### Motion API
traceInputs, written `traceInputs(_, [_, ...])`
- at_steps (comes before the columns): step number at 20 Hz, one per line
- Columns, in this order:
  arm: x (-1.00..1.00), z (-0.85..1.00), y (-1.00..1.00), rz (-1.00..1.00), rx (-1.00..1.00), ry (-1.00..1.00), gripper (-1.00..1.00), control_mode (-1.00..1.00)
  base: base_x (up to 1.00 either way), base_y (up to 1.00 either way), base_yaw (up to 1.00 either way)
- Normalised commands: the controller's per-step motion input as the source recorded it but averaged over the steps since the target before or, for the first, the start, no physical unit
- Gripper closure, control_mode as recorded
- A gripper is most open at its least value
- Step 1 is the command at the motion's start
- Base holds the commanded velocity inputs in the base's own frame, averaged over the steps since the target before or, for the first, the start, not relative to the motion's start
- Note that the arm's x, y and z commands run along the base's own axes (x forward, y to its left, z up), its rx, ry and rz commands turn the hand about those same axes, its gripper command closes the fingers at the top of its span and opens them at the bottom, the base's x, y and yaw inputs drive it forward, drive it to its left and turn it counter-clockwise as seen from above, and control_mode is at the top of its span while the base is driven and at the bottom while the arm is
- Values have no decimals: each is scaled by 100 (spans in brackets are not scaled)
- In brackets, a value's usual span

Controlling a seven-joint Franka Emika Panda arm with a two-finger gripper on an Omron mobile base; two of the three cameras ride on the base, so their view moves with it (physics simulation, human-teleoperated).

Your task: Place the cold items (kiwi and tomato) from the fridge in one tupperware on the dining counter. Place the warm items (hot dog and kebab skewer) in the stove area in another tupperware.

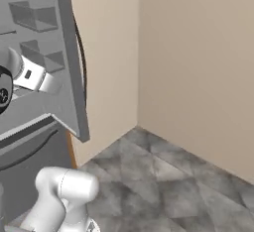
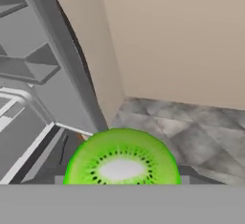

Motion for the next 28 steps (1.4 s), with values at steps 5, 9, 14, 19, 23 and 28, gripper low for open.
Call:
traceInputs(5, [0, 0, 0, 0, 0, 0, 100, 100, -84, 1, -62])
traceInputs(9, [0, 0, 0, 0, 0, 0, 100, 100, -89, 0, -55])
traceInputs(14, [0, 0, 0, 0, 0, 0, 100, 100, -99, -10, -44])
traceInputs(19, [0, 0, 0, 0, 0, 0, 100, 100, -100, -29, -36])
traceInputs(23, [0, 0, 0, 0, 0, 0, 100, 100, -100, -38, -34])
traceInputs(28, [0, 0, 0, 0, 0, 0, 100, 100, -100, -49, -34])
